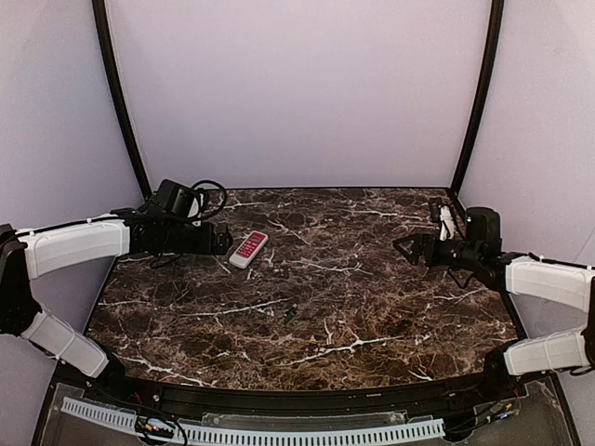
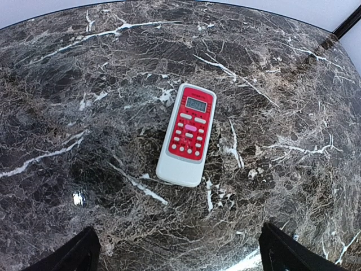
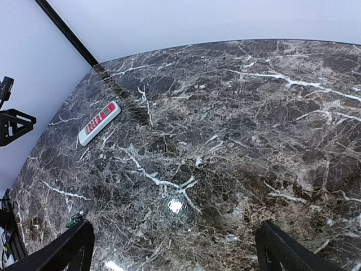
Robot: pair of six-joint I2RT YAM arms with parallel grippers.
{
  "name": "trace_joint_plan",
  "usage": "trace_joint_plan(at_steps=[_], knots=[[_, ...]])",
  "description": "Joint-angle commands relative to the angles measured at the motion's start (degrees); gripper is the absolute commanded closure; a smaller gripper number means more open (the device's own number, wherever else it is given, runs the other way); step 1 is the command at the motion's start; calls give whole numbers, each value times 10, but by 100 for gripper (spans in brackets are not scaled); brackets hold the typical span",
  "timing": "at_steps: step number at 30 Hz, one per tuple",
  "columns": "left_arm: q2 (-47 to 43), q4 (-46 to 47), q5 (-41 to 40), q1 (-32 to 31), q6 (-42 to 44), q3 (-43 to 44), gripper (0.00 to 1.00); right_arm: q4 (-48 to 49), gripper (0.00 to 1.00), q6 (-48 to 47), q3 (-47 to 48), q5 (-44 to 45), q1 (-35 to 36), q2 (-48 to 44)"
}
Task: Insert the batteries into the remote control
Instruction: Pick up the remote control from the center of the board.
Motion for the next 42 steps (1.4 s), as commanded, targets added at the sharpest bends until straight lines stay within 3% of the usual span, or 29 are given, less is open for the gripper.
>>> trace_joint_plan(at_steps=[1,3,6,11,14,19,31,42], knots=[[8,-41,-18,1,18,22,0,51,1,10,-26,27,3,-39],[11,-44,-27,1,19,24,0,85,1,19,-55,33,2,-67],[21,-58,-46,1,24,35,0,53,1,-5,-42,41,2,-83],[43,-78,-108,1,14,55,0,-4,1,-9,-7,51,2,-51],[72,-110,-186,1,-15,77,0,-13,1,6,2,62,1,-25],[135,-124,-216,1,31,115,0,-10,1,-1,3,35,0,1],[200,-45,-126,1,70,113,0,-3,1,-36,-2,-4,-5,1],[233,-83,-83,9,135,158,0,3,1,-47,2,-21,-6,9]])
